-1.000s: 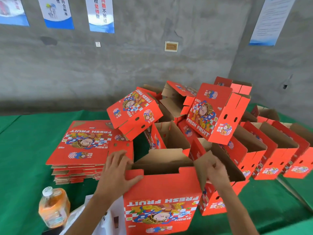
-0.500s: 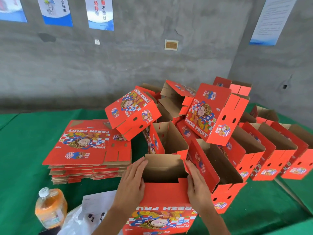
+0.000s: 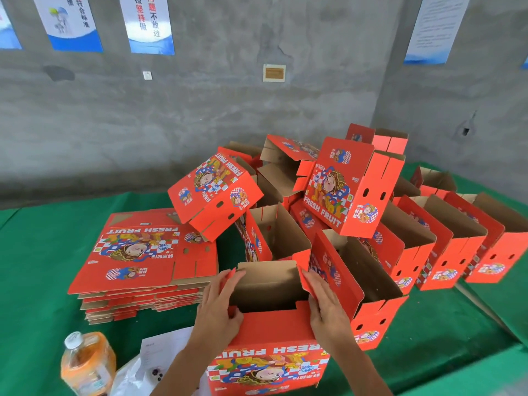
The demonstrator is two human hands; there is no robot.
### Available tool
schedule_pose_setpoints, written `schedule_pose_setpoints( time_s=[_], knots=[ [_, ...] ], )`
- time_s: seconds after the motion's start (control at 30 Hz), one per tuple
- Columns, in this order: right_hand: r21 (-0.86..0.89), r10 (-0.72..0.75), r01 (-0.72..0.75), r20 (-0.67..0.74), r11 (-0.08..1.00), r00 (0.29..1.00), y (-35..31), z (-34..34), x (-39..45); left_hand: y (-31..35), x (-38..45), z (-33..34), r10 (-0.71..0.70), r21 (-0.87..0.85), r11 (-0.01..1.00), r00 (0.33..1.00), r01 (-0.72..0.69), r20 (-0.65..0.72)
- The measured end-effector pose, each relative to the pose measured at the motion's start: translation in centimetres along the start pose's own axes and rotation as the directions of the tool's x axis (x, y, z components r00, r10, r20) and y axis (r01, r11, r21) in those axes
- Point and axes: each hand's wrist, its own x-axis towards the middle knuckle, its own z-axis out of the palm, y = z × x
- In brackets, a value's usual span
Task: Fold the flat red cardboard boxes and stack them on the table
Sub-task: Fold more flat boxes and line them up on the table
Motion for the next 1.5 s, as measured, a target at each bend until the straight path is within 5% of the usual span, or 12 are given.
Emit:
schedule_pose_setpoints(
  time_s=[0.43,0.57,0.67,0.77,0.87,1.0,1.17,1.33,1.5],
  knots=[
    [0.084,-0.022,0.019,0.046,0.996,0.999,0.3,0.0,0.1,-0.3,1.2,0.4,-0.042,-0.006,0.999,0.999,0.042,0.01],
    [0.039,0.081,-0.085,0.103,0.996,0.991,0.2,0.2,0.5,-0.1,1.7,0.2,-0.089,-0.062,0.994,0.996,0.09,0.012],
    [0.027,0.058,-0.061,0.104,0.998,0.993,0.2,0.3,1.0,-0.4,1.9,0.3,-0.033,0.048,0.998,0.999,0.033,-0.004],
    [0.113,0.066,-0.077,0.096,0.991,0.993,0.2,0.1,1.4,-1.0,2.3,0.6,-0.107,-0.085,0.991,0.994,0.105,-0.016],
    [0.089,0.036,-0.047,0.131,0.995,0.991,0.5,0.1,1.3,-1.5,2.5,1.0,-0.055,0.023,0.998,0.997,0.054,0.059],
    [0.163,0.08,-0.104,0.151,0.981,0.985,0.4,0.2,1.2,-1.7,2.1,0.4,-0.114,-0.15,0.981,0.99,0.127,0.088],
    [-0.017,0.141,-0.14,0.178,0.99,0.974,-0.2,0.6,1.9,-0.7,2.6,1.0,-0.218,0.246,0.956,0.948,0.16,0.231],
    [-0.225,0.213,-0.175,0.156,0.958,0.965,-1.1,1.2,2.7,-0.1,3.1,2.3,-0.298,0.393,0.889,0.949,0.236,0.105],
    [-0.249,0.43,-0.39,0.132,0.886,0.893,-1.8,1.3,2.9,-0.6,3.3,2.2,-0.3,0.383,0.887,0.952,0.259,0.051]
  ],
)
